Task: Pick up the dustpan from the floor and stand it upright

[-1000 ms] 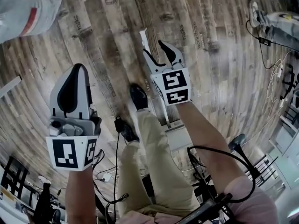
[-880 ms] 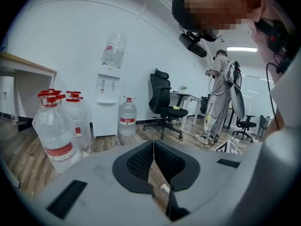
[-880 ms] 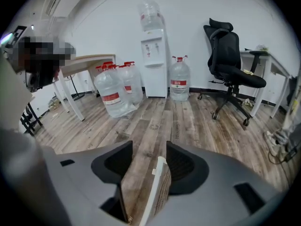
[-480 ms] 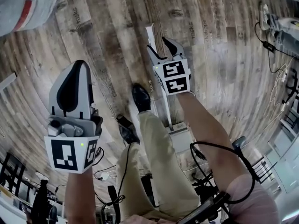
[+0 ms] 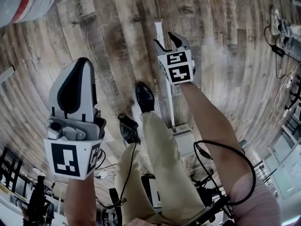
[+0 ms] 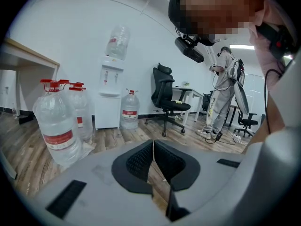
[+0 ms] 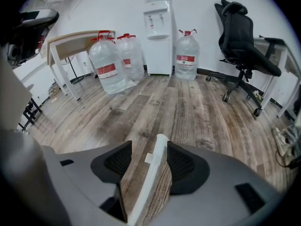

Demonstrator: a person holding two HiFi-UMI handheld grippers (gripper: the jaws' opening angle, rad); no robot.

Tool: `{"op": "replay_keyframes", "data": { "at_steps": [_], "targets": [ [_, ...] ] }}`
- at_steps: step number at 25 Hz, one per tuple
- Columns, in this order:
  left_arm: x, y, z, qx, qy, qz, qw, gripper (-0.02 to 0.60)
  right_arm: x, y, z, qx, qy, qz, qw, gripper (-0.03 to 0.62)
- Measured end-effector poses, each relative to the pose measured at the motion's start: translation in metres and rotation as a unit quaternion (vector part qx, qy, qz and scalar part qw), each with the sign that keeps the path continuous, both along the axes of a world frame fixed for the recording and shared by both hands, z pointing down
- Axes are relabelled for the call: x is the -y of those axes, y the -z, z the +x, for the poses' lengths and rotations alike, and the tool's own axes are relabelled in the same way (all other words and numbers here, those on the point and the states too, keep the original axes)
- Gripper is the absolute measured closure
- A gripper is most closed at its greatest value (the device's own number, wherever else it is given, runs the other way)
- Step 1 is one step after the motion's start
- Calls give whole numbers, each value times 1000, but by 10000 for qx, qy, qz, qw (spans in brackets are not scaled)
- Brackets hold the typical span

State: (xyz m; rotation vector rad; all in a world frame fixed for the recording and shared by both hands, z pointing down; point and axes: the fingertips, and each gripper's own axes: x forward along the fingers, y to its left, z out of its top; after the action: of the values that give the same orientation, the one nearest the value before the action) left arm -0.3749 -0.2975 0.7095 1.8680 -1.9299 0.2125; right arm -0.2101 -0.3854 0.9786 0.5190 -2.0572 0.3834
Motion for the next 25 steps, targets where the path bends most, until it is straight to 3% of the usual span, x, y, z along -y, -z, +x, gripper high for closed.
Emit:
{"op": "replay_keyframes", "data": {
  "at_steps": [16, 20, 25],
  "targets": [
    [-9, -33, 2, -97, 100, -300, 9995, 567, 5, -77, 3, -578, 85, -414, 9974, 391],
    [-9, -34, -3, 23, 99, -257, 9996, 566, 4, -86, 2, -717, 115, -427, 9964, 404],
    [-17, -27, -2, -97, 180, -278, 9994, 568, 8, -81, 6, -829, -68, -425, 9956, 421]
  ]
}}
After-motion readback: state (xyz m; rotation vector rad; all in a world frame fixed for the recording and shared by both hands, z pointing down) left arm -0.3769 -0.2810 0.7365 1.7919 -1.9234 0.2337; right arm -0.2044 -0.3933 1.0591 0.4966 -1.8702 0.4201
